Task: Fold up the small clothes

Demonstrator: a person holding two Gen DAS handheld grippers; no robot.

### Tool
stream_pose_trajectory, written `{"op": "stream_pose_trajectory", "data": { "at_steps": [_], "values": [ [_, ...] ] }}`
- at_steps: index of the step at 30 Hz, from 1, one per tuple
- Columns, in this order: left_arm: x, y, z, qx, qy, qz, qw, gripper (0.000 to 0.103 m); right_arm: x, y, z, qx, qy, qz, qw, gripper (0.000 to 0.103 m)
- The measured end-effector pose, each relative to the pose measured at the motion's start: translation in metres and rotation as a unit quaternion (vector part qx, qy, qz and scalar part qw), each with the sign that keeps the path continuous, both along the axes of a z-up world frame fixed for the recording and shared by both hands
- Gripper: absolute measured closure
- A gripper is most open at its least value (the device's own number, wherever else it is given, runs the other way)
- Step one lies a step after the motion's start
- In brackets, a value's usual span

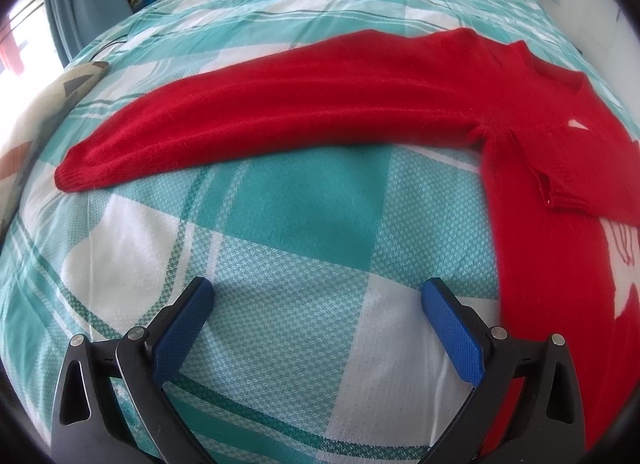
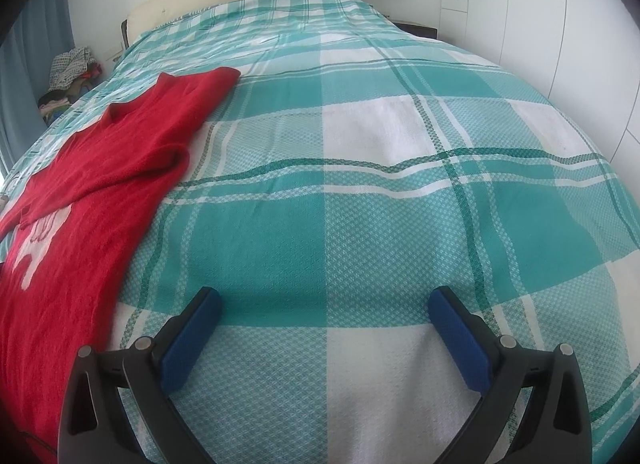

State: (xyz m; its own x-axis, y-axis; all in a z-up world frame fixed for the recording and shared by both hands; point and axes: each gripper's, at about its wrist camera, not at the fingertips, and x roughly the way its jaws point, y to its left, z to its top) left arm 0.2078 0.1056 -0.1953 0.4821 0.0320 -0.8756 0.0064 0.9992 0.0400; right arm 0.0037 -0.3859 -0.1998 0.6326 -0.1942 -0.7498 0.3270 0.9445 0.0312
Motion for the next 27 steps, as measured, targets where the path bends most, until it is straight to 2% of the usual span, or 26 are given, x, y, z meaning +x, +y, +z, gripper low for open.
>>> {"op": "stream_pose_trajectory", "data": {
  "at_steps": [10,12,14,16,18,22,25,27],
  "values": [
    [-0.001,0.002,0.006,-0.007,0.002,-0.005,1.0000,0.001,0.001,-0.001,-0.002,-0.002,0.002,0.000,1.000,0.000],
    [-0.007,0.007,0.021,-0.018,-0.024,-0.002,0.9995,0.001,0.002,-0.001,-0.002,-0.002,0.002,0.000,1.000,0.000],
    [-0.018,0.018,0.047,-0.032,-0.075,0.002,0.9967,0.001,0.001,-0.002,-0.002,-0.002,0.002,0.000,1.000,0.000],
    [-0.023,0.040,0.073,-0.049,-0.117,0.018,0.9918,0.001,0.002,-0.001,-0.002,-0.002,0.002,0.000,1.000,0.000],
    [-0.019,0.072,0.088,-0.073,-0.130,0.041,0.9879,0.001,0.002,-0.001,-0.002,-0.002,0.002,0.000,1.000,0.000],
    [0.003,0.153,0.093,-0.080,-0.108,0.100,0.9860,0.001,0.002,-0.001,-0.002,-0.003,0.002,0.000,1.000,0.000],
    [0.020,0.215,0.076,-0.080,-0.072,0.149,0.9830,0.002,0.003,-0.001,-0.003,-0.006,0.004,0.000,1.000,0.000],
    [0.027,0.241,0.062,-0.091,-0.053,0.165,0.9807,0.003,0.004,-0.001,-0.002,-0.009,0.006,-0.001,1.000,0.000]
  ]
}}
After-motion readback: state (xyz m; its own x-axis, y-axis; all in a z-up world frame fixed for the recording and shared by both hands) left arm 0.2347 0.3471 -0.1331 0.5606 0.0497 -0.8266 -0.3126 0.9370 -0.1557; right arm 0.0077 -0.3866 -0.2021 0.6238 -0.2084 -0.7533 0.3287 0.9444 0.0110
